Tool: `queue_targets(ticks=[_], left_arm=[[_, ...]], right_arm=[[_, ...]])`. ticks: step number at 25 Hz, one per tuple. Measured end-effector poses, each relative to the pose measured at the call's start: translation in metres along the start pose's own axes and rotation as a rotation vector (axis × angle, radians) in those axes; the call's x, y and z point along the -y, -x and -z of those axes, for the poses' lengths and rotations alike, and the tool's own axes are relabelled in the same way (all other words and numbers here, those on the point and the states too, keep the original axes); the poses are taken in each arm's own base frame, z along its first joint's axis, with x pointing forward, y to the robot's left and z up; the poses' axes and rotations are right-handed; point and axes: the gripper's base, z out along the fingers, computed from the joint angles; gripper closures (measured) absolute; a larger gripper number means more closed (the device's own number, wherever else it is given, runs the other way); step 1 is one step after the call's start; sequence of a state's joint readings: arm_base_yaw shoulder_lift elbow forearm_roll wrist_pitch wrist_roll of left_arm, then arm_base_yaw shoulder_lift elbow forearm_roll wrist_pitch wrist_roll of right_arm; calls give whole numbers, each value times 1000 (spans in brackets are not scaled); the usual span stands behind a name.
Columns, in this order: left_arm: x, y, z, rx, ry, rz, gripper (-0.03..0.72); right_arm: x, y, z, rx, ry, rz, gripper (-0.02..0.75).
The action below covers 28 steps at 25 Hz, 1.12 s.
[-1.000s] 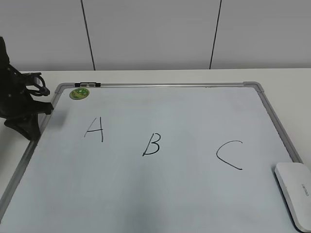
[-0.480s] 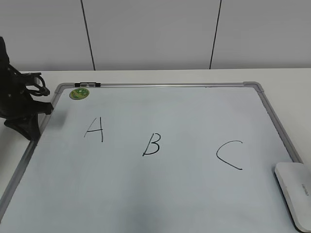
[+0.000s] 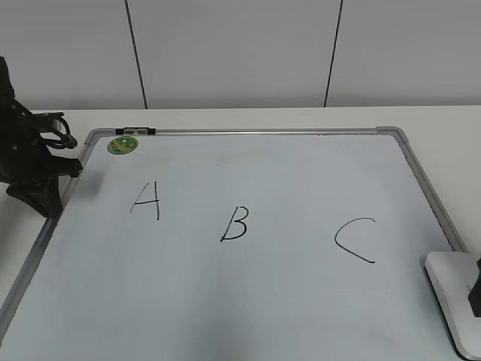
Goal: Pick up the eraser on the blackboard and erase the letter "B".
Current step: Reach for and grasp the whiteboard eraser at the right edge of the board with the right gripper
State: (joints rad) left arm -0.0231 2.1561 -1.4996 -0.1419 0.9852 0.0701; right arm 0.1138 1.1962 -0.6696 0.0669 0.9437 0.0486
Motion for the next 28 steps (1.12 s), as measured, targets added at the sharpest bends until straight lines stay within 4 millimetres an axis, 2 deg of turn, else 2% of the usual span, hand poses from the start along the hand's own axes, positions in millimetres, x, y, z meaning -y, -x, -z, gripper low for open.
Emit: queue_targets(ticks=[2,5,14,21,28], left_arm=[[0,0,0,0,0,0,655],[0,0,0,0,0,0,655],[0,0,0,1,0,0,651],[0,0,0,1,0,0,648],[0,0,0,1,0,0,646]], right_arm=[[0,6,-8,-22,-5,-4,95],[0,16,-17,-47,-8,-15,72],[-1,41,-39,-71,-13,-44,69],[1,46,-55,-107,-25,-71,69],[13,51,-60,-117,-29,-118,78]])
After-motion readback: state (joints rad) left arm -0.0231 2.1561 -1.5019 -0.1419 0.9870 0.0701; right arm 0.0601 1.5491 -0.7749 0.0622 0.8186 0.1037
